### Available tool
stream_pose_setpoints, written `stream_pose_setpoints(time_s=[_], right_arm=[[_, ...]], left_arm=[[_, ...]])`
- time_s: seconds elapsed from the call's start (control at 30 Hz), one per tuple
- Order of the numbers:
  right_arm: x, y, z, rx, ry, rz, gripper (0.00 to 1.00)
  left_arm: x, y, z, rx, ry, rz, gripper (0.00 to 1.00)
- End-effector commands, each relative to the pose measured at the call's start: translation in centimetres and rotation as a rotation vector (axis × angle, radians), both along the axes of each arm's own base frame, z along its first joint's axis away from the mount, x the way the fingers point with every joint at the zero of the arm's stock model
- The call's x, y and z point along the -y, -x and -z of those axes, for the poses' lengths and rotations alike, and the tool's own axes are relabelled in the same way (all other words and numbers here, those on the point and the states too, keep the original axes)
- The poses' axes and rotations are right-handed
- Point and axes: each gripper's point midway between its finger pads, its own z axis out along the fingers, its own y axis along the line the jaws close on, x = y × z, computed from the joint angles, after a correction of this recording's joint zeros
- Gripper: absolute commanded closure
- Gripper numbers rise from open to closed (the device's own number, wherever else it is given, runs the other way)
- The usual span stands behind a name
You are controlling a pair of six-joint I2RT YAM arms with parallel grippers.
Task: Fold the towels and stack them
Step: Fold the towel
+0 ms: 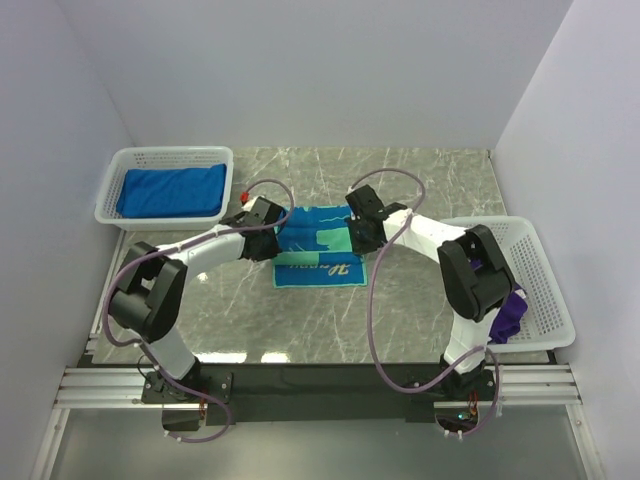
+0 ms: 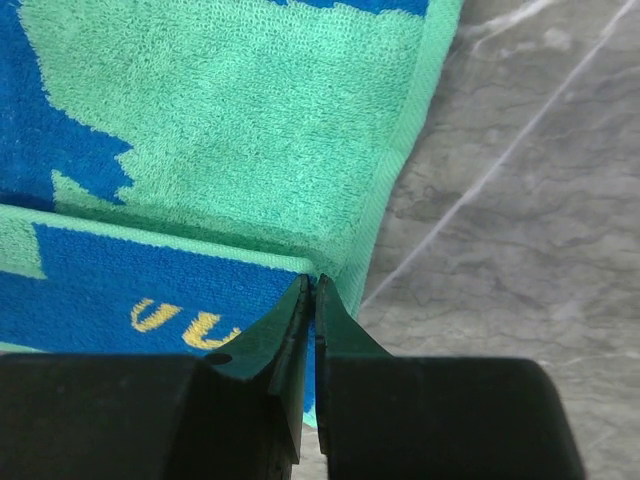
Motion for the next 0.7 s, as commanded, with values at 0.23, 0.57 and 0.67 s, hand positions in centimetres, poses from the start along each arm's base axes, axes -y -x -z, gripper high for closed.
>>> stream_pose_setpoints(time_s=[0.23,0.57,0.67], right_arm=[[2.3,-1.5,-6.8,0.184,0.052,0.015,1.0],[3.1,-1.0,-9.4,0.234,0.051,0.024,1.0],[3.1,-0.4,-8.6,0.213,0.04,0.027,1.0]], left_arm=[[-1.1,-1.0,-5.9,0.115,-0.04,0.013,0.99],[-1.3,-0.5,-8.5,0.156,-0.009,0.009,0.99],[-1.3,0.1,-8.2,0.149,0.0,0.015,0.99]])
